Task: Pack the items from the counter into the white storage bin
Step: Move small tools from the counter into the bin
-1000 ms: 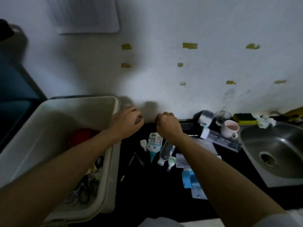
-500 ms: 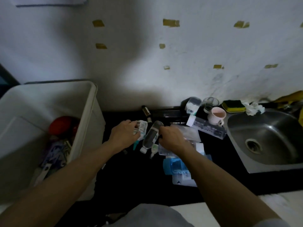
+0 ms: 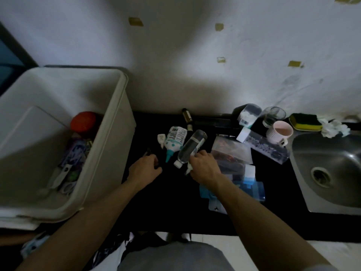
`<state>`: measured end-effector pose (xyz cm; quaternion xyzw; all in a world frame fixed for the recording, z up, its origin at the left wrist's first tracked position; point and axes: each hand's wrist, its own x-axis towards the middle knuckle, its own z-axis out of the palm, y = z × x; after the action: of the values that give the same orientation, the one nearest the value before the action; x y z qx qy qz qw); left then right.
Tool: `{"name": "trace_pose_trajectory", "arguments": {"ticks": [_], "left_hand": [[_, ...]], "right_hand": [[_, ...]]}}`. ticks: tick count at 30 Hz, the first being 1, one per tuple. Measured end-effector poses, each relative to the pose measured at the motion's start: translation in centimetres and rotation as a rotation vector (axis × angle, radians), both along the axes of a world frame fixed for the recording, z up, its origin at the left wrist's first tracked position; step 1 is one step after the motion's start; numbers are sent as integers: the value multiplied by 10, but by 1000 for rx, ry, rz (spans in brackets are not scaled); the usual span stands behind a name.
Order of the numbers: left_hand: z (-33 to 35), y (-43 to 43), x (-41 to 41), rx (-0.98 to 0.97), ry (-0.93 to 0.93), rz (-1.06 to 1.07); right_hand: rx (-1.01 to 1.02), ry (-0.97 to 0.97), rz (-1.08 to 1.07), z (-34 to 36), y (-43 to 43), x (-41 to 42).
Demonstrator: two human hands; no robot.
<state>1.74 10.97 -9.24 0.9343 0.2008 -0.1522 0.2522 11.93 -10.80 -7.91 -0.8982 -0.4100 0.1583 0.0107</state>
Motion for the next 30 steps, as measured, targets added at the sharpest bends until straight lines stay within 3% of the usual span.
{"name": "trace_pose_trajectory", "arguments": {"ticks": [11,23,30], "left_hand": [[-23,0,-22,10,7,127],[-41,-1,7,69,51,400],[-45,-6,23,107,89,401]], "right_hand": [[-265,-134,155,-24,23,1],[-237,-120,176,-37,37,3],[-290,-106,217,-47,40,-2]]}}
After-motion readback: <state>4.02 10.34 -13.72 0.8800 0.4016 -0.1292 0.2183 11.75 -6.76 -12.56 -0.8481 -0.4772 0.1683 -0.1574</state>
